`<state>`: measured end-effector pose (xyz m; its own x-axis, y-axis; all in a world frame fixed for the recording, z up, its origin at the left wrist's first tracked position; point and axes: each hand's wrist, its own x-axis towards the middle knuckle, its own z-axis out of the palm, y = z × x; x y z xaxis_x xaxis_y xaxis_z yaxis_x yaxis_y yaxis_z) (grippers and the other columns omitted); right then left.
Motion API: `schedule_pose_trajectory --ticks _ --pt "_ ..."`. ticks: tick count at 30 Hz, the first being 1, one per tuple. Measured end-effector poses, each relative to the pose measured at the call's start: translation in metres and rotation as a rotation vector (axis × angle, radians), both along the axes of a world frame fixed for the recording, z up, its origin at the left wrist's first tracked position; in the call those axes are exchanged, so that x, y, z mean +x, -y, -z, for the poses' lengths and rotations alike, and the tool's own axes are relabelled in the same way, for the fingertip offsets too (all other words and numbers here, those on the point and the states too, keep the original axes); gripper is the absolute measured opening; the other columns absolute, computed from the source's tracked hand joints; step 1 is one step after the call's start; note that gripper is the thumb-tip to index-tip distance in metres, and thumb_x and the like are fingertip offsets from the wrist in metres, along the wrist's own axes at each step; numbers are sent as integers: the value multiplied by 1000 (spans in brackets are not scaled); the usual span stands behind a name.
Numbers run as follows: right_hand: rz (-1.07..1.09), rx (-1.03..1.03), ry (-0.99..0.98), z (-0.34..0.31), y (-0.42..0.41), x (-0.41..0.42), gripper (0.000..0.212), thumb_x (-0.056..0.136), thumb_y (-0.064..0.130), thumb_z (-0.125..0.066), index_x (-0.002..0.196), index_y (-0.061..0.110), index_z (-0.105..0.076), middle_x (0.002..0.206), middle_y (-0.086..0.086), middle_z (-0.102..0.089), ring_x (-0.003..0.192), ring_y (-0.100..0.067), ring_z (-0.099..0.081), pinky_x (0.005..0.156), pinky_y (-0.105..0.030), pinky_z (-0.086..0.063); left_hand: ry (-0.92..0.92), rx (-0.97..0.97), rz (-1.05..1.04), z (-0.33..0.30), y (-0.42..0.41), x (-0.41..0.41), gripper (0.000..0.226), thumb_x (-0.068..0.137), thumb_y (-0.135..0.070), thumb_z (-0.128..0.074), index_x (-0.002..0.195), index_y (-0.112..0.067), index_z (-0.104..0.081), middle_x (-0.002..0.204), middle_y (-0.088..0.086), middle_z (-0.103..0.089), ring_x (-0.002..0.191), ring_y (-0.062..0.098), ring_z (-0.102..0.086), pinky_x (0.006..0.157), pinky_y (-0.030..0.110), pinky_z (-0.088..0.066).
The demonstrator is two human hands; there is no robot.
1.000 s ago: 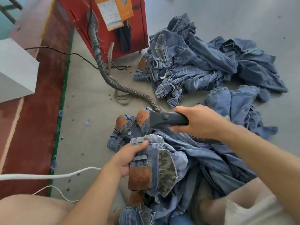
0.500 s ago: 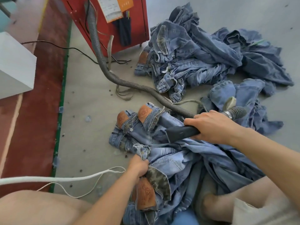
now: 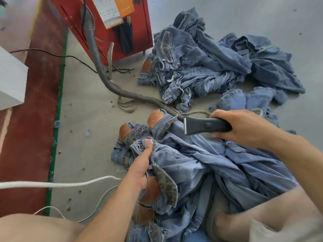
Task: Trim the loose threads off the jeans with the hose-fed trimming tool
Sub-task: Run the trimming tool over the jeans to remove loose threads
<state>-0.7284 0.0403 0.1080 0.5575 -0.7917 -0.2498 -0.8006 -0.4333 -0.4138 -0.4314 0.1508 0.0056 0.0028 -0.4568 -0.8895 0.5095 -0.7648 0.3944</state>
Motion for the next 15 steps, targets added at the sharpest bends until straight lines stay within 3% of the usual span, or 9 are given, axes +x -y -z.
schedule_pose_trajectory --ticks 2,5,7,10,13,15 --pt "-55 -4 -44 6 -3 1 27 92 50 -69 111 45 -50 93 17 -64 86 -12 -61 73 -38 -48 31 -14 106 -1 -3 -5 47 82 -40 -84 110 -3 -76 106 28 -74 98 44 -72 96 67 -52" --pt "-134 -30 -105 16 -5 4 29 92 50 -67 110 47 -45 95 18 -61 86 -14 -60 67 -33 -40 161 -9 212 2 -2 -9 22 85 -9 -81 104 1 -75 88 23 -77 70 34 -75 69 52 -63" --pt "-160 -43 -118 19 -6 6 31 91 50 -67 109 48 -43 90 23 -56 84 -12 -58 63 -31 -38 245 -12 212 4 0 -5 17 95 -16 -73 105 -2 -74 88 20 -78 69 32 -76 60 42 -63" --pt "-164 -52 -124 23 -6 7 32 91 50 -67 110 49 -41 83 27 -47 82 -12 -56 62 -33 -42 331 -23 256 10 -2 5 30 100 -37 -66 114 -10 -71 95 15 -79 85 34 -77 75 50 -64" --pt "-167 -76 -144 26 -7 8 32 91 53 -64 112 47 -41 80 25 -45 81 -13 -55 61 -33 -40 232 14 196 13 -6 9 47 97 -45 -67 125 -8 -63 101 19 -78 87 38 -77 71 52 -63" --pt "-185 -104 -184 28 -9 11 31 92 57 -60 113 45 -41 84 22 -49 80 -12 -52 59 -30 -31 86 35 126 14 -7 10 59 97 -48 -66 136 -6 -55 114 27 -73 94 44 -75 78 55 -61"
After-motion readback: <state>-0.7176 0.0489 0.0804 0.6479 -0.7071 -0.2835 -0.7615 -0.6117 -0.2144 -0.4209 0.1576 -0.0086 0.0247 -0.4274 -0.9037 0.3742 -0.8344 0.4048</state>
